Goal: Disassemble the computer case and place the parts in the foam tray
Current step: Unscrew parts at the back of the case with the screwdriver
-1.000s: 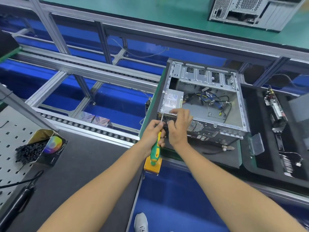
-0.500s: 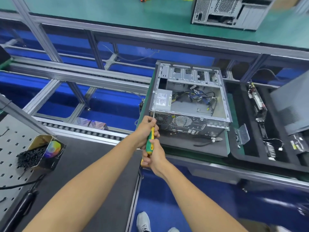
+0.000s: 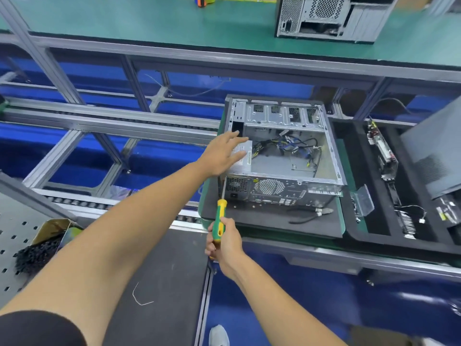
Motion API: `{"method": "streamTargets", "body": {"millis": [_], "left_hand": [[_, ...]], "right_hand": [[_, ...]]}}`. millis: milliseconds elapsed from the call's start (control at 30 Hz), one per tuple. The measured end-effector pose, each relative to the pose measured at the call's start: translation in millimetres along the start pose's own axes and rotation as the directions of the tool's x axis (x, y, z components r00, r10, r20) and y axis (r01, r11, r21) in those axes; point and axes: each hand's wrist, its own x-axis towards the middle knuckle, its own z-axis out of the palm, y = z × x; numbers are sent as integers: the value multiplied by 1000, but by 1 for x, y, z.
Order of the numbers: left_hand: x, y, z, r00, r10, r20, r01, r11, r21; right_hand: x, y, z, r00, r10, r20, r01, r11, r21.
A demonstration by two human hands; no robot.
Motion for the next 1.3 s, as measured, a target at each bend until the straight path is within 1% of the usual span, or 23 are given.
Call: {"method": "streamTargets", "body": {"millis": [67, 100, 167, 233, 333, 433, 467, 500, 633, 800, 867, 933, 1000, 1067, 1167, 1300], "left_hand": [[16, 2, 12, 997, 13, 75, -19, 996, 82], [19, 3, 19, 997, 5, 81, -16, 990, 137], [17, 2, 30, 999, -6, 33, -2, 976, 216], [15, 0, 33, 1000, 8, -3, -7, 972, 236], [14, 0, 34, 1000, 25, -16, -20, 967, 254], [15, -2, 37, 1000, 28, -12, -23, 962, 270], [15, -3, 37, 999, 30, -13, -26, 963, 269], [14, -4, 37, 999, 32, -17, -26, 963, 268], [14, -3, 37, 998, 45, -36, -34, 964, 262], [15, -4, 38, 999, 34, -36, -23, 963, 269], [15, -4, 39, 999, 33, -39, -21, 962, 271], [15, -6, 40, 999, 33, -41, -21, 962, 273], [16, -7, 41, 998, 33, -46, -19, 961, 275], [16, -7, 41, 999, 30, -46, -15, 960, 280], [16, -6, 42, 998, 26, -48, -11, 960, 280], [16, -5, 41, 998, 25, -59, -8, 963, 271]], "right_hand": [[1, 2, 3, 1000, 13, 13, -14, 998, 58], [2, 3, 4, 1000, 19, 23, -21, 996, 89], [4, 5, 6, 999, 25, 40, -30, 991, 129], [5, 6, 9, 999, 20, 30, -23, 991, 130], [5, 8, 15, 999, -11, -48, 18, 988, 150], [10, 11, 20, 977, -58, -206, 90, 985, 150], [12, 12, 21, 970, -66, -236, 103, 984, 148], [13, 12, 22, 970, -64, -233, 104, 982, 161], [13, 8, 20, 990, -39, -138, 71, 969, 238], [9, 5, 14, 995, -68, -73, 84, 968, 238], [7, 0, 20, 995, -91, -46, 99, 975, 200], [5, -1, 27, 992, -109, -65, 117, 982, 145], [5, -1, 29, 982, -135, -136, 149, 984, 96], [5, -4, 27, 979, -107, -175, 130, 984, 124], [4, -13, 25, 991, -1, -134, 26, 982, 188], [4, -12, 20, 995, -29, -98, 48, 980, 193]]}}
